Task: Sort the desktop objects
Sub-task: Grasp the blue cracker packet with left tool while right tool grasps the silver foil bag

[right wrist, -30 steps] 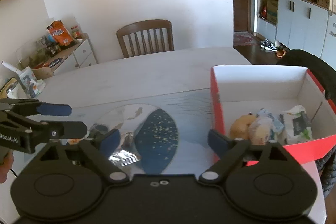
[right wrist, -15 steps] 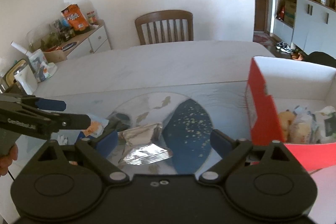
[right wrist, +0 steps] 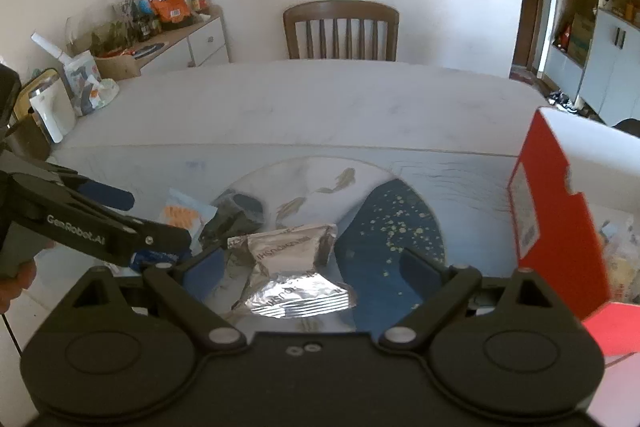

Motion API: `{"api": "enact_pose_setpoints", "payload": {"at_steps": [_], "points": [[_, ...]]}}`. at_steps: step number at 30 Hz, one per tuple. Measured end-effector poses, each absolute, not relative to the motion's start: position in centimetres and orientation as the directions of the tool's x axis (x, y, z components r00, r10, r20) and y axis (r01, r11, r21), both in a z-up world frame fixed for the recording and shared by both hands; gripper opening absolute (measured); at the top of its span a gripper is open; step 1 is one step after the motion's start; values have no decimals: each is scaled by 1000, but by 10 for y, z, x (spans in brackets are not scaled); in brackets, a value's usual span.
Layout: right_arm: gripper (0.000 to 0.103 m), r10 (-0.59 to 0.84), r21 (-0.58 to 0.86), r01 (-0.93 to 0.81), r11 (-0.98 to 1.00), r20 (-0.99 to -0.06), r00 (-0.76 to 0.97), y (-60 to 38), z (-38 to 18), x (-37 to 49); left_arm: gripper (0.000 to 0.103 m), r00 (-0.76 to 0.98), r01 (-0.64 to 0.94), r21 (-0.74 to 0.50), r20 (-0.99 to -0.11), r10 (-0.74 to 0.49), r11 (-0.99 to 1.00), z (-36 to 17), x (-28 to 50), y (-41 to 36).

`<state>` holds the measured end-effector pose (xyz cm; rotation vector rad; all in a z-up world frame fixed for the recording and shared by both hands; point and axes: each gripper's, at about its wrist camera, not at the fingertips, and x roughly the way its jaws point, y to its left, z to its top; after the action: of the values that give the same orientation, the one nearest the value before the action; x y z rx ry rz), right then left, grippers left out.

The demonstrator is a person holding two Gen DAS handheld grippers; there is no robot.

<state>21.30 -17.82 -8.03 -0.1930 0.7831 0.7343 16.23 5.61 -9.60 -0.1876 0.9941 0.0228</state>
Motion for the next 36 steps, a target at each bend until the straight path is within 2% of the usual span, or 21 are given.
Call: {"api": "enact_pose_setpoints", "payload": {"at_steps": [14, 17, 26, 29, 32, 36], "points": [[89, 500, 70, -700, 711, -751, 432, -149, -106, 225, 102, 535, -96, -111, -844, -43, 989, -111, 171, 61], [86, 491, 73, -700, 711, -763, 420, -145, -112, 228, 97, 539, -99, -111, -842, -41, 989, -111, 171, 62], [80, 479, 88, -683, 725, -777, 408, -143, -120, 235, 96, 534, -140, -90, -846, -2, 986, -114, 165, 73], [78, 477, 94, -678, 729, -780, 405, -143, -121, 237, 75, 528, -159, -98, -849, 0, 982, -116, 165, 79], [76, 475, 97, -677, 730, -784, 400, -143, -123, 237, 72, 522, -178, -95, -853, 12, 980, -119, 163, 81], [75, 472, 94, -682, 726, -789, 394, -143, -125, 237, 57, 502, -186, -77, -865, 28, 979, -126, 160, 83]]}}
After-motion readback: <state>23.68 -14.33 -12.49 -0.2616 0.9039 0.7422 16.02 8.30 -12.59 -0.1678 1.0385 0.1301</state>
